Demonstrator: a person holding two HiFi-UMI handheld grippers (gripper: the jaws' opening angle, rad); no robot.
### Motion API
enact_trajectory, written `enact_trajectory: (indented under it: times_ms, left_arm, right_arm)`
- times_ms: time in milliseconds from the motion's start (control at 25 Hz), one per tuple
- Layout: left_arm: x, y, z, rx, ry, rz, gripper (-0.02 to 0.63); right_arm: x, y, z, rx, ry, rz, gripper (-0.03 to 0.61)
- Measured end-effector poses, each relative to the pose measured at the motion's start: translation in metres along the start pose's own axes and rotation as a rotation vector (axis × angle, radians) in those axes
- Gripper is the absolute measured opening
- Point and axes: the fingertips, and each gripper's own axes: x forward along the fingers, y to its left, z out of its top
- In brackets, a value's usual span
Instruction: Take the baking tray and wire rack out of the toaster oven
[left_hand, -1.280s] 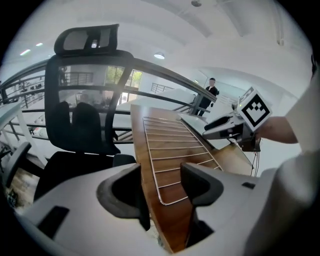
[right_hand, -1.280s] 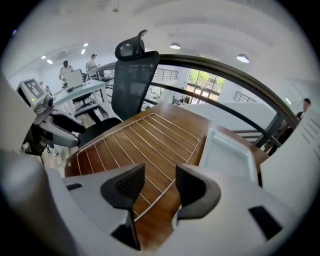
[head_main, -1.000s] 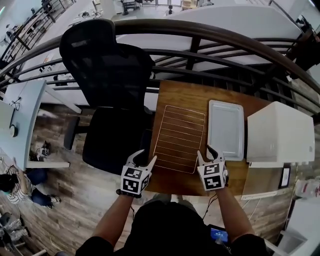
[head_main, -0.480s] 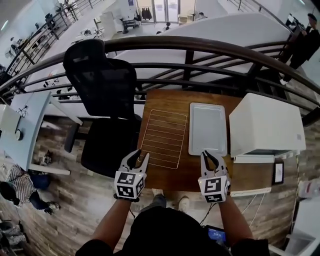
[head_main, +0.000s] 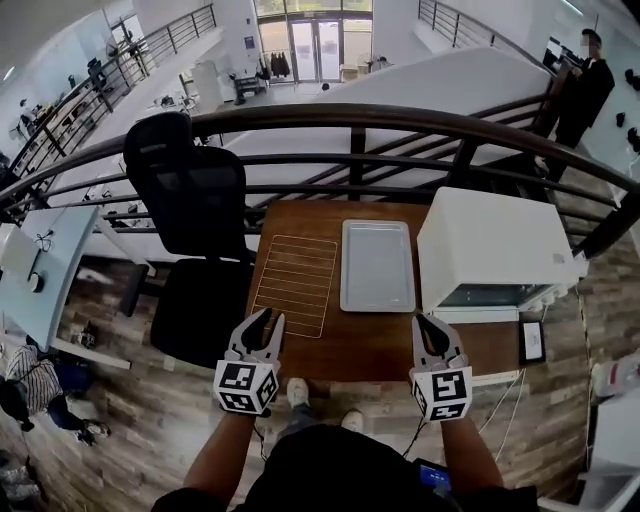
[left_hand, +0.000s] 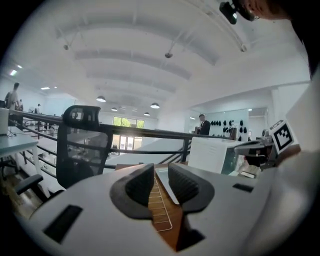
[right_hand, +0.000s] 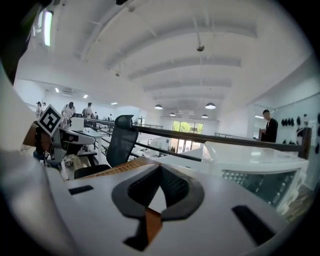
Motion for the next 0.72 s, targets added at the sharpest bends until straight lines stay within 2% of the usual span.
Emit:
enact_trajectory:
  times_ms: [280,400,520,720]
  left_arm:
    - [-0.03,-0.047,0.02,0.078,-0.085,-0.001,0.084]
    - [-0.029,-0.053,0.02,0.06,-0.086,-0.007,0.078]
    - [-0.023,-0.055,0.012,0.023,-0.068,-0.029,0.077]
    - [-0.009,-0.05,0.035,0.012,-0.118,-0.071,0.075]
  right_arm:
    - [-0.051,-0.041,0.003,0.078,-0.096,-0.053,-0.005]
    - [-0.061,-0.051,0.004,0.107,-0.132,-0.072,-0.005]
    - [-0.068,-0.053,-0.005,0.136,-0.124,-0.084,-0.005]
    - [-0.06,-0.054,0.004,0.174,-0.137,-0.118,-0.005]
